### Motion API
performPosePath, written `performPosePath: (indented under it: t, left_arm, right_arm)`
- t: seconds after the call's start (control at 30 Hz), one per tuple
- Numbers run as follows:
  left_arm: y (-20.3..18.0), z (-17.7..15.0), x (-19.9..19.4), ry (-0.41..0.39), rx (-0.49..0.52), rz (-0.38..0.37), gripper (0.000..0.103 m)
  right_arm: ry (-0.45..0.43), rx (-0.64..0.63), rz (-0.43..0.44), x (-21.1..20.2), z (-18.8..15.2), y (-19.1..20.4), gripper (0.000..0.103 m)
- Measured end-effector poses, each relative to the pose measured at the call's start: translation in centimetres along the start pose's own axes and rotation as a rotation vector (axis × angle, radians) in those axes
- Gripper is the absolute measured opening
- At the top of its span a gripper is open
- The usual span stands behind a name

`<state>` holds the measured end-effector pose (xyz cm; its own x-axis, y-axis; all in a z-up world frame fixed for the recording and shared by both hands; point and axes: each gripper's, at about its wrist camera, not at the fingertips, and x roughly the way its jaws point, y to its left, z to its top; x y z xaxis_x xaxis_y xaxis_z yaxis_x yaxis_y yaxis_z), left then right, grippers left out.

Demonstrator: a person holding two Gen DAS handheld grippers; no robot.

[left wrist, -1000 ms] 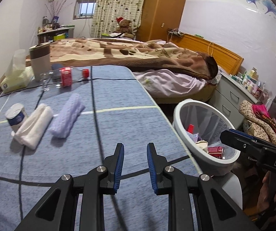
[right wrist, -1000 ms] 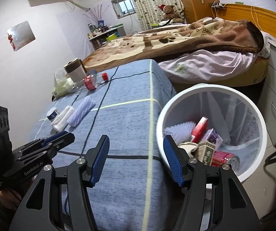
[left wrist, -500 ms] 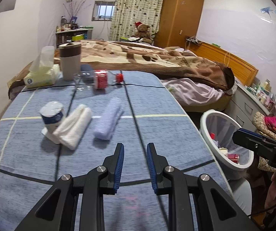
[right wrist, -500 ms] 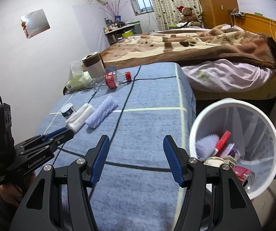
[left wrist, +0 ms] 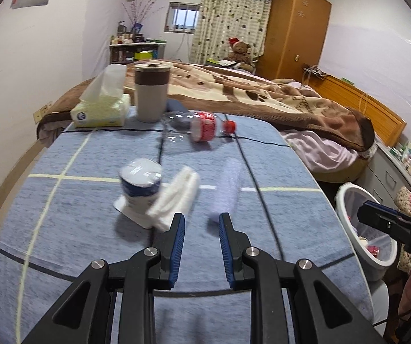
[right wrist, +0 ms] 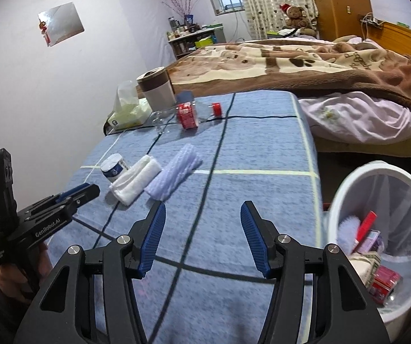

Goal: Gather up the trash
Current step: 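Return both tools to the bed toward the purple foam sleeve and bottle, then grasp the purple foam sleeve with the right tool while the left tool grasps the plastic bottle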

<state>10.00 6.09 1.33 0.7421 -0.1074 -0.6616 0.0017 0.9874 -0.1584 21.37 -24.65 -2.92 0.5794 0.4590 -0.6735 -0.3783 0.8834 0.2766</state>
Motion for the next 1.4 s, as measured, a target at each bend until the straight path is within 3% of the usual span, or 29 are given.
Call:
performPosePath:
  t: [0.2,0.47,0.6,0.73,1.07,1.2,1.4]
  left_arm:
    - [2.9,1.1,0.4,-0.017,-0.039,0.025,0.040]
    - [5.1,2.0,2.4,-0.002,-0.057,0.036,0.041]
    - [5.9,2.5,3.2,-0.001,-0.065,0.029,0.048]
    - [6.6,3.4,3.5,-0.013,-0.059,0.030,0.049]
    - [7.6,6.6,5.0,-0.020,-0.018,0.016,0.049]
    - [7.7,8.0,6.5,-0.007,0.005,0.000,0.050]
    - [6.7,10.8,9.5,0.031,0.106,-0.067,0.050]
  right_arm:
    - [0.027,-0.016,0.020,2.1,0.7,1.3,0.056]
    - [0.074,-0.026,0.039,5.7,1.9,2.6,0.056]
    - [0.102,-0.025,0.046,7.5,2.4,3.3,0.056]
    - [0.119,-0.012,0.056,9.3,2.8,3.8,0.056]
    - [0.191,0.039,0.021,14.2,2.9,3.8,0.056]
    - [0.192,0.055,0.046,14.1,2.5,3.1,0.026]
    - [0.170,0.043,0.045,12.5,2.7,2.1,0.014]
